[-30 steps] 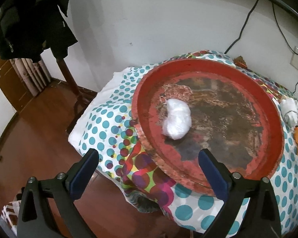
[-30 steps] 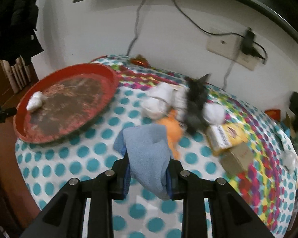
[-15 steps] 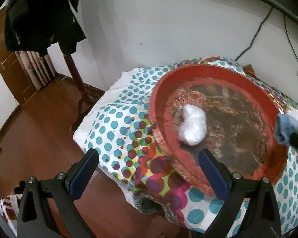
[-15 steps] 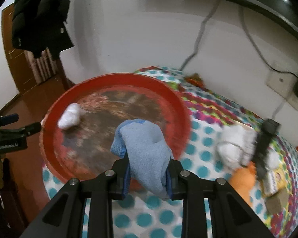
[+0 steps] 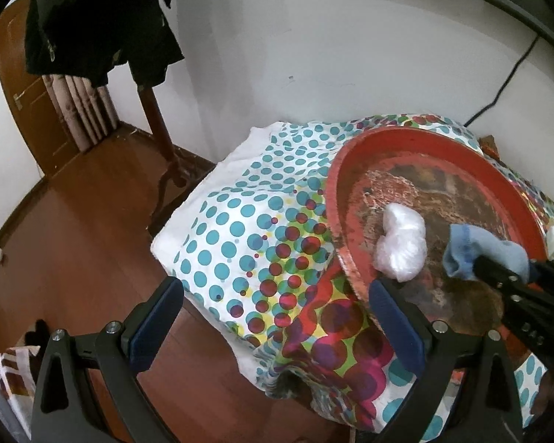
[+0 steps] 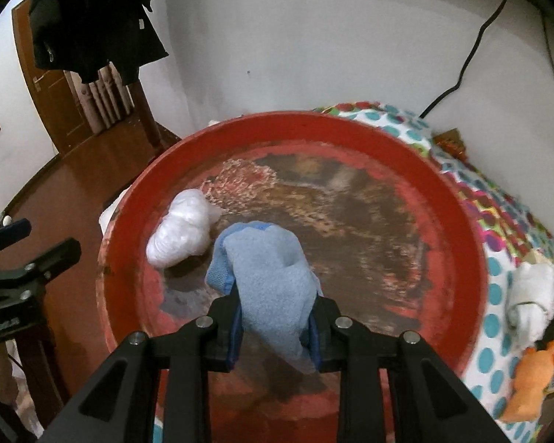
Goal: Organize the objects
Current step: 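Carry the blue sock in the right gripper into the red tray, then open the right gripper to drop the blue sock and withdraw, then grasp the orange rubber toy with the left gripper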
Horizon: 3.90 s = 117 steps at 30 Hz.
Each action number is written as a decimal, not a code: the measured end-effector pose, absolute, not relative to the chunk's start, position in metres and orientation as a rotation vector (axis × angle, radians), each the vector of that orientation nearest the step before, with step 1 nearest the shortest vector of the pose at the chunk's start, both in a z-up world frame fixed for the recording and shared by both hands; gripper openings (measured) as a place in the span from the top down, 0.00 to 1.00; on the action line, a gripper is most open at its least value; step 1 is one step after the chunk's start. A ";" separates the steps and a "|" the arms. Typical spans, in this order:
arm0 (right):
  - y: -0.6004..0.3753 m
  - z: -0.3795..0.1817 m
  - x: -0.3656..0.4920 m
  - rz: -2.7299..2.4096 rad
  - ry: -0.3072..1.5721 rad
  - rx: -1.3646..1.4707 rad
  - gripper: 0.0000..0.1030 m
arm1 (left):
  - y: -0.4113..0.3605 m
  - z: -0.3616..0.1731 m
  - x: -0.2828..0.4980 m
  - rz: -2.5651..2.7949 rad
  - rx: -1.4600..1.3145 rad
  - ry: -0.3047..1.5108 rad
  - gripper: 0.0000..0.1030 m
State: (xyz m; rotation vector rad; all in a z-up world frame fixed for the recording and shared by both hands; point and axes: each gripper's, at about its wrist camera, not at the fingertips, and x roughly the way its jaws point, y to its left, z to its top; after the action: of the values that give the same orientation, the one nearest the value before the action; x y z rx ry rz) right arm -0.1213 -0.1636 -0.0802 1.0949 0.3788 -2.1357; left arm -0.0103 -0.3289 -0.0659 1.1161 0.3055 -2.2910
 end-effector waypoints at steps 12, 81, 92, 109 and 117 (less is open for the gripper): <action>-0.174 -0.094 -0.121 -2.150 0.440 1.111 0.59 | -0.332 -0.073 -0.013 -2.287 1.143 0.320 0.02; 0.246 -0.105 -0.194 -2.506 0.206 1.107 0.49 | 0.004 -0.060 -0.129 -2.860 1.536 -0.087 0.00; 0.250 -0.101 -0.188 -2.571 0.209 1.077 0.49 | 0.050 -0.068 -0.182 -2.807 1.579 -0.091 0.00; 0.254 -0.101 -0.189 -2.565 0.159 1.075 0.49 | 0.057 -0.098 -0.222 -2.682 1.765 0.044 0.41; 0.253 -0.101 -0.190 -2.567 0.163 1.076 0.49 | 0.059 -0.101 -0.222 -2.679 1.800 0.074 0.59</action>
State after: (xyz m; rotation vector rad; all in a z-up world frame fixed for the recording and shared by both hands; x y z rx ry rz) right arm -0.1898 0.2531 -0.1010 1.0758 0.1628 -2.5667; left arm -0.2219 0.0591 -0.1009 1.7999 0.0744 -2.6793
